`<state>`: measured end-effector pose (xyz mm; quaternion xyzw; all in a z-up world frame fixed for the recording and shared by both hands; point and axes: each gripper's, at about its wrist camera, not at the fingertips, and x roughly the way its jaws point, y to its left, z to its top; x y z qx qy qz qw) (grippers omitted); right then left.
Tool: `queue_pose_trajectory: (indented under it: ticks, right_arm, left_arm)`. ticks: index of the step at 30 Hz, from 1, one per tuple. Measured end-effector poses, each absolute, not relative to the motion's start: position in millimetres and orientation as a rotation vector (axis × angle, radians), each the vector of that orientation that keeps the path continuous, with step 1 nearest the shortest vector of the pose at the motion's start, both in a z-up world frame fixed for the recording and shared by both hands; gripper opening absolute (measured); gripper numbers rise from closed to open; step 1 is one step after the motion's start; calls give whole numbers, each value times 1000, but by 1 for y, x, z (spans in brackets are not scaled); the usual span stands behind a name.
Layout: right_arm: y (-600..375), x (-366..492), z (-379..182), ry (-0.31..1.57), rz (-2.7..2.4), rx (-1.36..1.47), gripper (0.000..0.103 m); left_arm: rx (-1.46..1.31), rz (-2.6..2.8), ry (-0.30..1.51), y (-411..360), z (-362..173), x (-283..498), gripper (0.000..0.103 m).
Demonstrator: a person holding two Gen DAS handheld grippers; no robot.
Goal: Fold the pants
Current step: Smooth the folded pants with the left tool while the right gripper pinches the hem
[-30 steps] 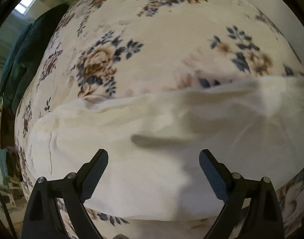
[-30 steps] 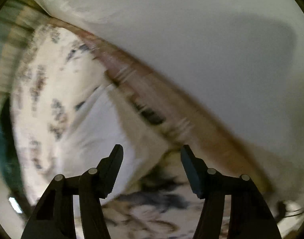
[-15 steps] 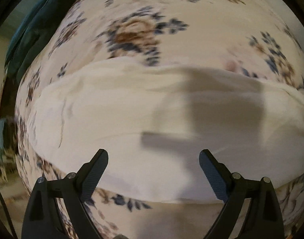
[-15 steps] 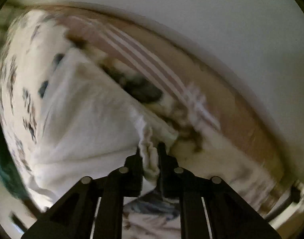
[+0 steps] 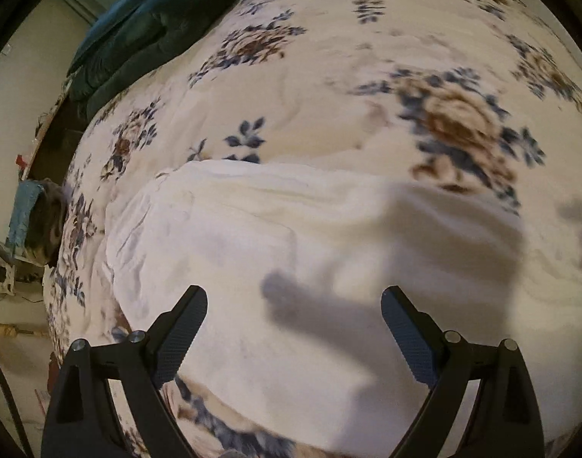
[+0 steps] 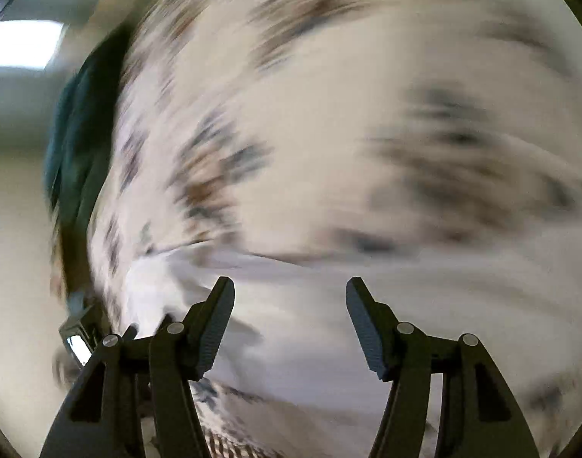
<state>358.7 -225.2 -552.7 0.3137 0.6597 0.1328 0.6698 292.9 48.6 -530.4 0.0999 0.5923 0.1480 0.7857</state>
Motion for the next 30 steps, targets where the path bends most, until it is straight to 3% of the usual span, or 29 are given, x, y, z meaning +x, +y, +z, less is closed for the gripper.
queue_pose_trajectory:
  ticks: [3, 5, 9, 15, 27, 28, 29, 30]
  right_arm:
    - [-162, 406, -604, 1609, 436, 842, 59]
    - [-136, 420, -622, 1656, 430, 785, 59]
    - [-106, 391, -626, 1705, 506, 697, 42]
    - [-98, 349, -626, 1730, 544, 613, 42]
    - [-107, 404, -673, 1723, 535, 1032, 42]
    - [-99, 407, -679, 1717, 532, 1054, 40]
    - [-96, 408, -680, 1704, 525, 1064, 17]
    - [-91, 411, -680, 1698, 507, 1044, 3]
  left_arm:
    - [241, 325, 1284, 63, -536, 302, 94]
    - [242, 320, 1297, 69, -542, 308, 94]
    - [225, 308, 1318, 79, -548, 316, 94]
    - [255, 294, 1366, 79, -570, 324, 94]
    - [256, 283, 1390, 86, -581, 323, 94]
    - [254, 283, 1389, 86, -582, 323, 94]
    - [255, 281, 1387, 86, -582, 323, 94]
    - [259, 280, 1386, 86, -583, 323, 94]
